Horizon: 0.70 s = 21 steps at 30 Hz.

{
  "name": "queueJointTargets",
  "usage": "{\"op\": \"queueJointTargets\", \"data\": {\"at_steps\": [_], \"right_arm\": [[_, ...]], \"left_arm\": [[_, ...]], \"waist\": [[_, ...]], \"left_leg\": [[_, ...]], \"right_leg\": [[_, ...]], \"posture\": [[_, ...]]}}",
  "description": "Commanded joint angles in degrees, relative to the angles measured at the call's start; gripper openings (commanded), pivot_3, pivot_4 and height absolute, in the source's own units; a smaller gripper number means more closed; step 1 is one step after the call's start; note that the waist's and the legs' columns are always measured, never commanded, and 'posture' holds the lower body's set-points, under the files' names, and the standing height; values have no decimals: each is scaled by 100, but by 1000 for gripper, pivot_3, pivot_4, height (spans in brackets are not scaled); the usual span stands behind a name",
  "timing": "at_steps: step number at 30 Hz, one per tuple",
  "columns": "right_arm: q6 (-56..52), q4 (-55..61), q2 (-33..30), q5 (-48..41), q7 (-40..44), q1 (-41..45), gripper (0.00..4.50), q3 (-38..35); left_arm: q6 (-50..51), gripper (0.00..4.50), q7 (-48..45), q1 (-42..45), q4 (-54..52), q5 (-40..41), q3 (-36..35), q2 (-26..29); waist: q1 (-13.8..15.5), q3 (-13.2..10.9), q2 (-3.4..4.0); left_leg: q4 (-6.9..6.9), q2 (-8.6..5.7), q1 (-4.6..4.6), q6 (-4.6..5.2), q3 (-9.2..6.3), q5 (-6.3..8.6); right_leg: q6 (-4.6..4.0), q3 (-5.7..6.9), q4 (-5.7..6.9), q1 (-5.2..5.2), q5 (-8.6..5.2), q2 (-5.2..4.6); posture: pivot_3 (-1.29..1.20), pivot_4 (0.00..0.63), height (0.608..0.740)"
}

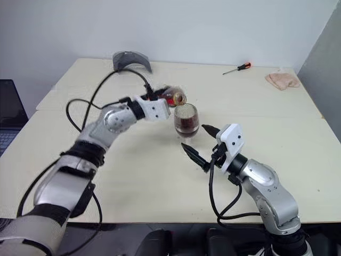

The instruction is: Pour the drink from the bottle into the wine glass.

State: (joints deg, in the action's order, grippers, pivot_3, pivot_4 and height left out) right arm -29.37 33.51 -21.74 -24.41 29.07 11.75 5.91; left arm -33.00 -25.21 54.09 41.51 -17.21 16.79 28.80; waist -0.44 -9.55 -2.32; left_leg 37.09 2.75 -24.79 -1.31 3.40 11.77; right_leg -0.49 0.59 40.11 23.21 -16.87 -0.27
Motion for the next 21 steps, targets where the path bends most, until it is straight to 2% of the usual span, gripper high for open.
{"op": "queueJointTargets", "data": {"at_steps": [1,4,8,12,16,21], "right_arm": [[56,258,-116,-64,185,49,4500,47],[-13,297,-194,-122,263,139,4500,33],[-85,265,-256,-194,318,212,4500,19],[-173,272,-385,-260,460,251,4500,52],[-306,336,-499,-303,542,301,4500,109],[-445,304,-600,-324,716,409,4500,239]], "left_arm": [[902,899,-303,-221,-1004,752,-581,-29],[2189,899,-325,-755,-1640,1415,-1152,-124],[3076,899,-142,-1177,-2080,1683,-1645,-69],[3792,899,88,-1486,-2076,2196,-2363,-49],[4147,899,105,-1637,-1983,2631,-2792,-150],[4165,899,-9,-1703,-1317,3002,-3163,-204]], "waist": [[5,0,0],[-9,2,3],[-29,2,2],[-7,2,1],[6,3,0],[19,4,-2]], "left_leg": [[0,0,0,0,0,0],[0,0,1,1,-1,0],[0,2,3,1,-6,0],[2,-1,1,3,-7,2],[2,0,2,12,-9,7],[2,-2,2,17,-9,10]], "right_leg": [[0,0,-1,0,0,0],[0,-2,1,-1,0,0],[0,-1,7,-1,0,3],[0,0,6,-1,0,2],[0,2,6,-2,0,1],[0,2,2,-6,0,-1]], "posture": [[0,150,740],[0,150,740],[0,150,740],[0,150,740],[0,150,740],[0,150,740]]}}
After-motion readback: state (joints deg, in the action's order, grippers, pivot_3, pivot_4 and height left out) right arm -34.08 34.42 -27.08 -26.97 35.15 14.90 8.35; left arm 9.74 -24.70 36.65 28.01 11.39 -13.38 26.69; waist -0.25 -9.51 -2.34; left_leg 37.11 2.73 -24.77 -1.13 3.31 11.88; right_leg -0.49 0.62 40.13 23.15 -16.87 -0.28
